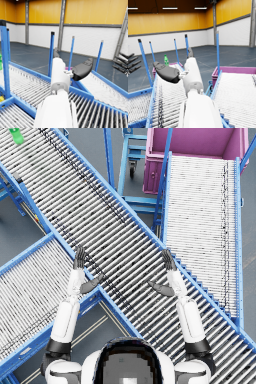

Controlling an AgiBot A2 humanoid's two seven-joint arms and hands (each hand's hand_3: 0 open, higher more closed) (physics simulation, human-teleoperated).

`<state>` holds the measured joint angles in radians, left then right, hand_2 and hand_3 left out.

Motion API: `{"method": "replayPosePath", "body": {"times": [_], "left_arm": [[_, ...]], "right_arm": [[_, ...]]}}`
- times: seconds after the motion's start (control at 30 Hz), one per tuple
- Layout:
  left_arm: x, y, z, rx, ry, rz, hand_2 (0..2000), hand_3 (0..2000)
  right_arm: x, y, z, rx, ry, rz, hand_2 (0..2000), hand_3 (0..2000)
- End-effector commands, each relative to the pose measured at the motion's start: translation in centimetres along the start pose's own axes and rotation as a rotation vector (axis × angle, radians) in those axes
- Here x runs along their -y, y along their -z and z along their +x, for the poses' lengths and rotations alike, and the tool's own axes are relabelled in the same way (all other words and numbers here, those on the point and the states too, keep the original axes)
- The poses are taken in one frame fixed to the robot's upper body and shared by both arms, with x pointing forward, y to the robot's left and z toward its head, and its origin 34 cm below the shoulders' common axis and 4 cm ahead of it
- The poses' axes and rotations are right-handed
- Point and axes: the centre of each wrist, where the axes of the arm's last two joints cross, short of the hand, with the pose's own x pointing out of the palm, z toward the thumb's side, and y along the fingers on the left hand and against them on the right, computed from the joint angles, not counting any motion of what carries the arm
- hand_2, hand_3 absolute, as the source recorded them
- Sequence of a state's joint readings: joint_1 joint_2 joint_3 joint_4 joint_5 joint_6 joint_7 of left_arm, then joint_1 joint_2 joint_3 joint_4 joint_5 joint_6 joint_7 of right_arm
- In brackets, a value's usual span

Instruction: Pick up the oil and place it on the left assembly line, put the cola on the right, and keep Sprite still

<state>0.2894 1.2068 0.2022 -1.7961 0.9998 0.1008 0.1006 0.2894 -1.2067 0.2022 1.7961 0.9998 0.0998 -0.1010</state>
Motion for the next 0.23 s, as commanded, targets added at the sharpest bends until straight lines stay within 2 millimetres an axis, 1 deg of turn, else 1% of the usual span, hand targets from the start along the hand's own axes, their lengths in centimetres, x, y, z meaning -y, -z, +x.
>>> {"method": "replayPosePath", "body": {"times": [0.03, 0.23], "left_arm": [[0.00, 0.00, 0.00, 0.000, 0.000, 0.000, 0, 0], [0.00, 0.00, 0.00, 0.000, 0.000, 0.000, 0, 0]], "right_arm": [[0.00, 0.00, 0.00, 0.000, 0.000, 0.000, 0, 0], [0.00, 0.00, 0.00, 0.000, 0.000, 0.000, 0, 0]]}}
